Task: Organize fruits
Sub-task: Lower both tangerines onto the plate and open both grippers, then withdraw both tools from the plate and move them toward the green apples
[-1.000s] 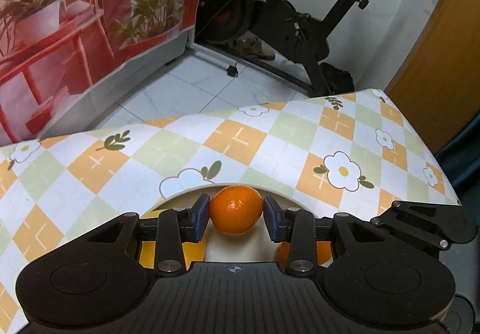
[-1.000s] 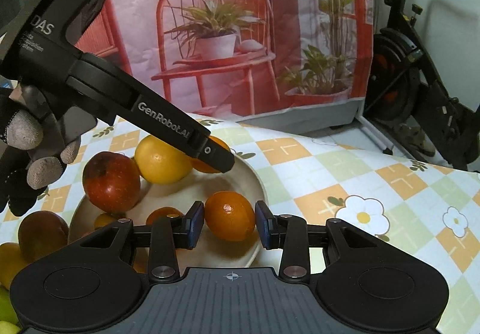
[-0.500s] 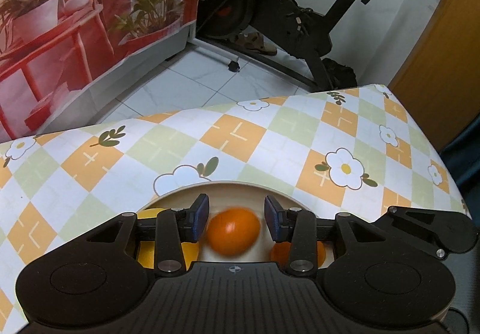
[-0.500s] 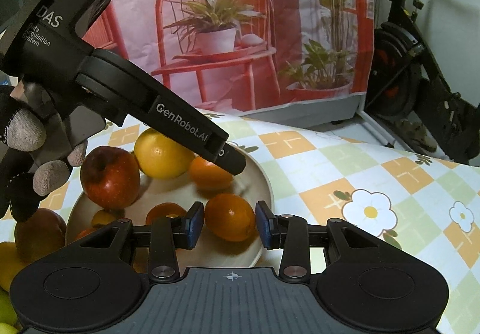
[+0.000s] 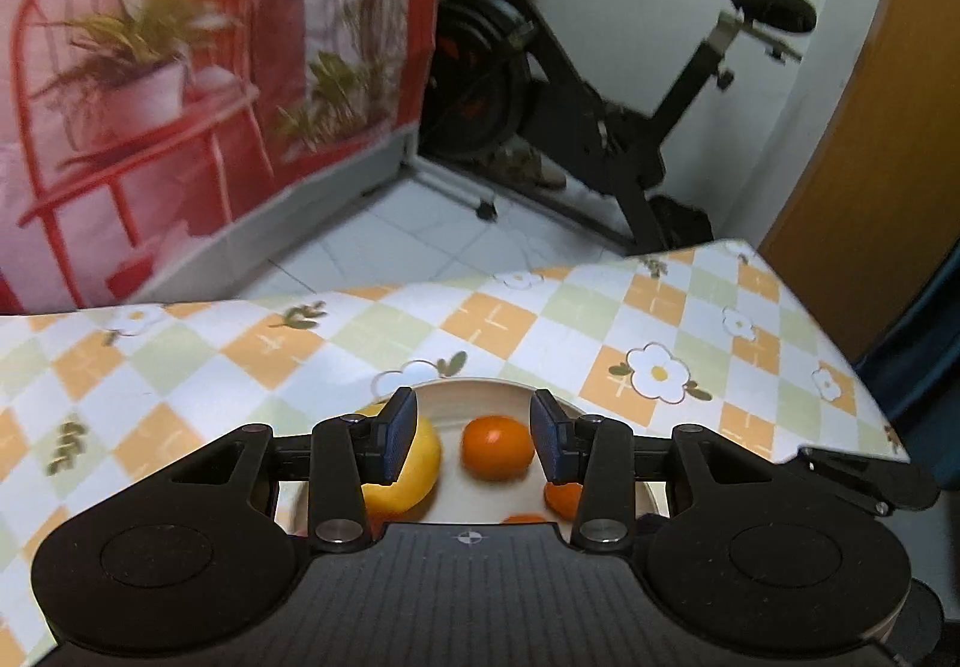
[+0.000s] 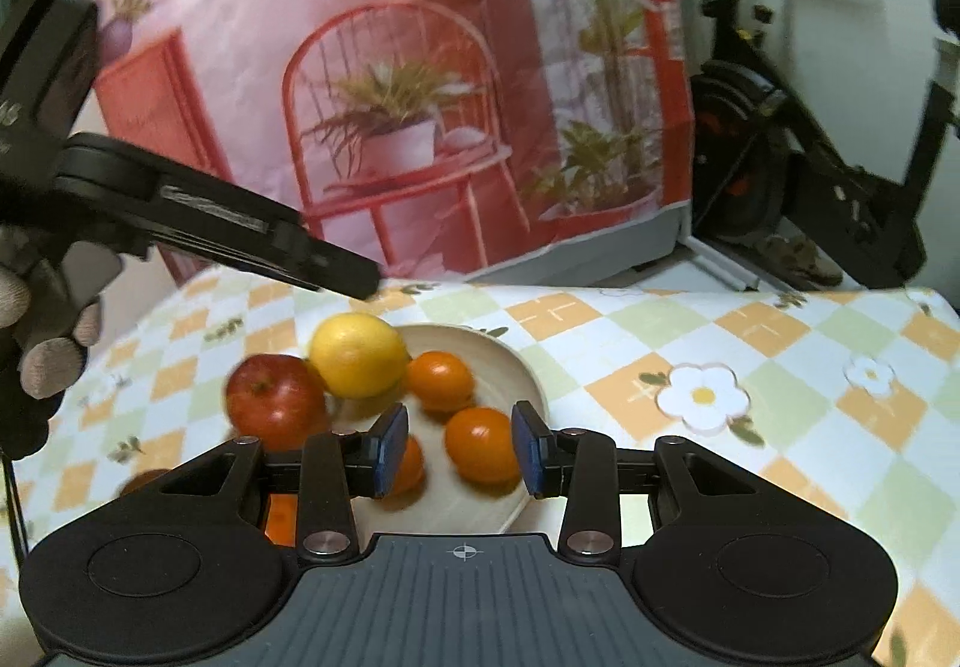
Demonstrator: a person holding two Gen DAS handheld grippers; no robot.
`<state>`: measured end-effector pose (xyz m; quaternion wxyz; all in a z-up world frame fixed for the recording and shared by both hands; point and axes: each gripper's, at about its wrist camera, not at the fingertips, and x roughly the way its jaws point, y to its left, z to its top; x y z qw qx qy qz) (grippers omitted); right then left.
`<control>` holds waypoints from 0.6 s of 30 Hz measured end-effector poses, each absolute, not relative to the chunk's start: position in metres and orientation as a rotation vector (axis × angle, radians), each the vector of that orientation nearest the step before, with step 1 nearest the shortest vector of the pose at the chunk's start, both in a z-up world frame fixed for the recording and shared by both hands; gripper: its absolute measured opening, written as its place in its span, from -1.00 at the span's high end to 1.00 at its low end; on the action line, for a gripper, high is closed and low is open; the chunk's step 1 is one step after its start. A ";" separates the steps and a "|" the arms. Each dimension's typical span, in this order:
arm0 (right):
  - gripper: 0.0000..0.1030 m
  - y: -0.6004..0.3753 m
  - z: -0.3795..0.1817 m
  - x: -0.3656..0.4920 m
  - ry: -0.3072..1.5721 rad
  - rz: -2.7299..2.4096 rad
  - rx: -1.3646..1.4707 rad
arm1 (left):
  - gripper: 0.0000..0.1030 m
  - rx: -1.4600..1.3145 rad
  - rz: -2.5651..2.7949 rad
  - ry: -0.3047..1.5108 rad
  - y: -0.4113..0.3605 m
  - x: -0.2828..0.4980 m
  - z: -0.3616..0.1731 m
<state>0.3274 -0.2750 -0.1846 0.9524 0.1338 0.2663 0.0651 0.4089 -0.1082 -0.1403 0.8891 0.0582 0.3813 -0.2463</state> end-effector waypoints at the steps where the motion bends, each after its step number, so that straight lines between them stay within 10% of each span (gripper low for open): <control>1: 0.31 -0.273 -0.183 0.319 0.533 0.127 0.275 | 0.15 0.113 -0.504 0.778 -0.103 0.403 -0.135; 18: 0.30 -0.239 -0.143 0.227 0.454 0.083 0.316 | 0.14 0.029 -0.349 0.612 -0.006 0.287 -0.087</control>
